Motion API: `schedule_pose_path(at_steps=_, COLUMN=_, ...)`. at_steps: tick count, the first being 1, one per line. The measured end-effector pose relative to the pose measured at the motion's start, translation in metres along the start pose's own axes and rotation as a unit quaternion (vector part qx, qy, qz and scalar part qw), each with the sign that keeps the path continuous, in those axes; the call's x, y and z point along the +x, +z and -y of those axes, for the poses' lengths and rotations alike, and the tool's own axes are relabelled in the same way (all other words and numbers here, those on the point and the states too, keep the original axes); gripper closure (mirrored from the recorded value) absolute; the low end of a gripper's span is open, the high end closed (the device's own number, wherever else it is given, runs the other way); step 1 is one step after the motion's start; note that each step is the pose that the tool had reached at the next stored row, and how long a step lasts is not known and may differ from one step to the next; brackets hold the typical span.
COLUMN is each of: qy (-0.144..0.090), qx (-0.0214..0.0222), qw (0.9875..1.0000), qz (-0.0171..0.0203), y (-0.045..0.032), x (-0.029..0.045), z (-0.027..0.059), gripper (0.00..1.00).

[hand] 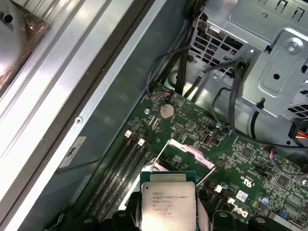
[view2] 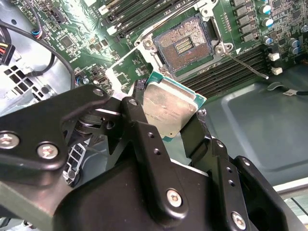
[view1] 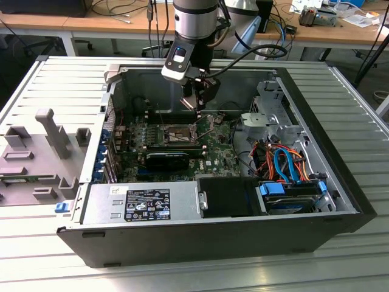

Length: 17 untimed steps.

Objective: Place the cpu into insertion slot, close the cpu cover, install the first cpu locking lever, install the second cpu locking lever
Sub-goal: 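Place the cpu into insertion slot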

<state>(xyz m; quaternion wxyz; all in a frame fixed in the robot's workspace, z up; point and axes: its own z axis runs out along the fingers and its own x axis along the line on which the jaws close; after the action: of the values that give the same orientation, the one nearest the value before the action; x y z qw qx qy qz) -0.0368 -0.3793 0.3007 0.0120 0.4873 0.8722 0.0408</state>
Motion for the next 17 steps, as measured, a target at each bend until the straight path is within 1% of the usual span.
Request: schedule_pose_path(at_steps=17, qy=0.022, qx=-0.0004, qw=0.9997, qz=0.0018, y=0.0009, x=0.0000, z=0.0001, gripper=0.45)
